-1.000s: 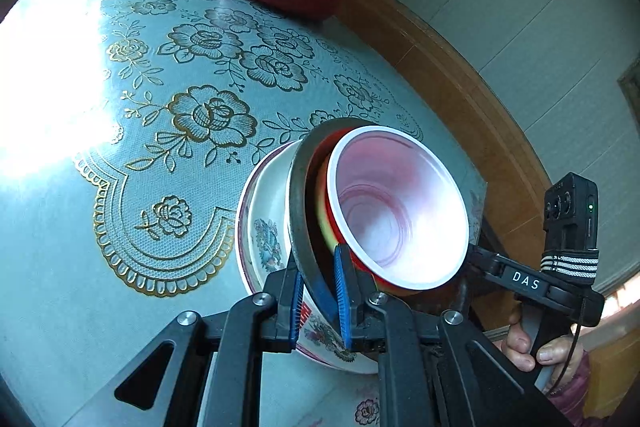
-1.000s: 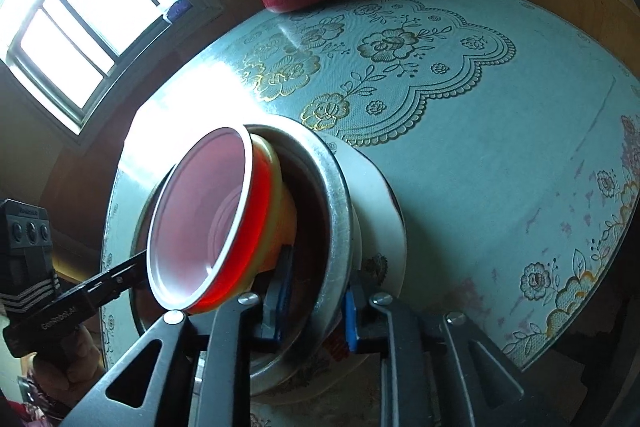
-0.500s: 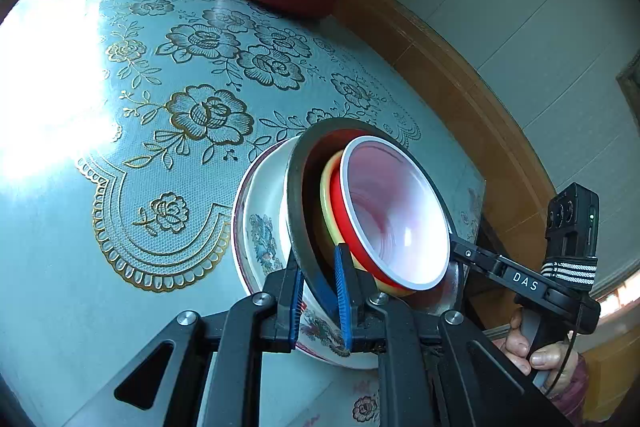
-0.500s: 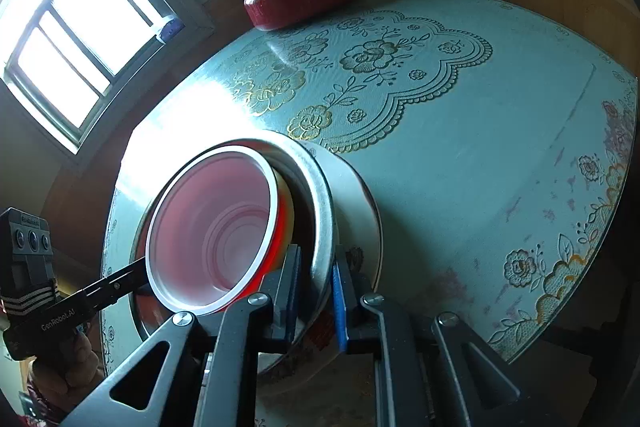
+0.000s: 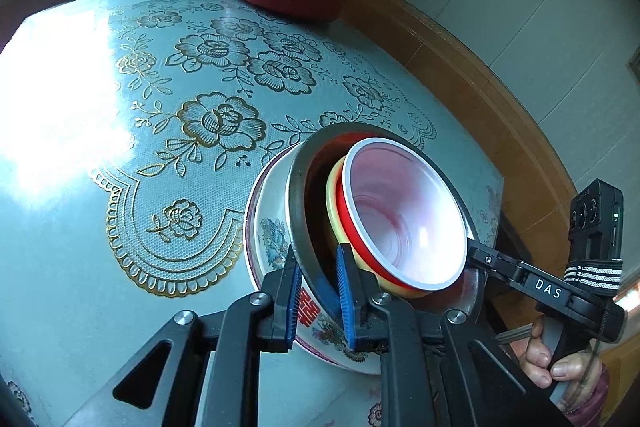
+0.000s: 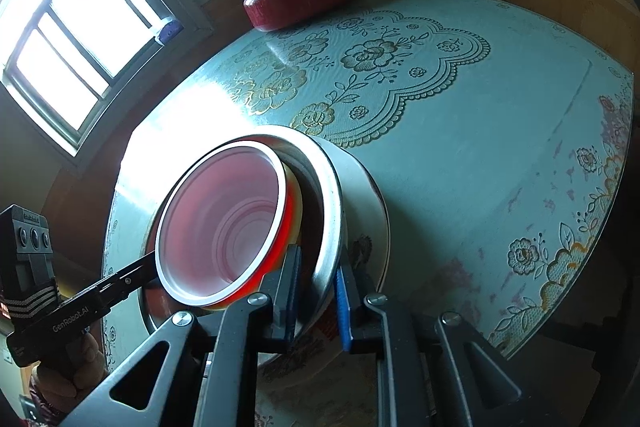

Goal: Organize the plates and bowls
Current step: 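Lower the nested steel bowl onto the rose-pattern bowl on the plates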

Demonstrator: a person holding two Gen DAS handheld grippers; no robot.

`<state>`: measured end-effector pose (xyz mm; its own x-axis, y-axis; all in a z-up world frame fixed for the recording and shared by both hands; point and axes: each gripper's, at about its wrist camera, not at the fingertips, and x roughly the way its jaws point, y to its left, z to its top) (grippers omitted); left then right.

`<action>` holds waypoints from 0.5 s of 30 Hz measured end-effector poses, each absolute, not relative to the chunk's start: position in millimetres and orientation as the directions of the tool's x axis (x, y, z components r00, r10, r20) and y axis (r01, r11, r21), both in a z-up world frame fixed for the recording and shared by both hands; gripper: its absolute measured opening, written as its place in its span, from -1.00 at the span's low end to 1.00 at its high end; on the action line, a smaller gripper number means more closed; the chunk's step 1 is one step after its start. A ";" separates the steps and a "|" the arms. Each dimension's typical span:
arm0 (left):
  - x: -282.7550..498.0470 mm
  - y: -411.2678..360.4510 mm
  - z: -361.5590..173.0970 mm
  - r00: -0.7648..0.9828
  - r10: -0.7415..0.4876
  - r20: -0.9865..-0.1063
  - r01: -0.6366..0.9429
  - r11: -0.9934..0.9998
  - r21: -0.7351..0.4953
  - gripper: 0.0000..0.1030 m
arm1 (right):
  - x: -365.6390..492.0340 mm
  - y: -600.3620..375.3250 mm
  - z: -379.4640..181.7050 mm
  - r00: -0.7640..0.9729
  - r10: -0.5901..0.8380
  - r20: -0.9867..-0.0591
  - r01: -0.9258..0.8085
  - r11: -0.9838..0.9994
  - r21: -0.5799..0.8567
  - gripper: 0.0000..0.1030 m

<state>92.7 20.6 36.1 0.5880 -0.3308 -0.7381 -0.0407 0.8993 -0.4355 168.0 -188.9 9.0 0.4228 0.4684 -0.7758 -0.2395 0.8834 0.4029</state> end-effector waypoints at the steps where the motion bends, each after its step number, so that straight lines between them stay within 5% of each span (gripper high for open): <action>1: 91.9 20.8 36.3 0.586 -0.332 -0.739 -0.040 0.899 -0.436 -0.66 | 167.7 -189.2 8.9 0.424 0.469 -0.775 -0.236 0.883 0.405 -0.69; 15: 92.8 23.8 37.5 0.589 -0.336 -0.735 -0.042 0.895 -0.444 -0.66 | 160.7 -190.6 8.0 0.445 0.463 -0.766 -0.188 0.885 0.425 -0.71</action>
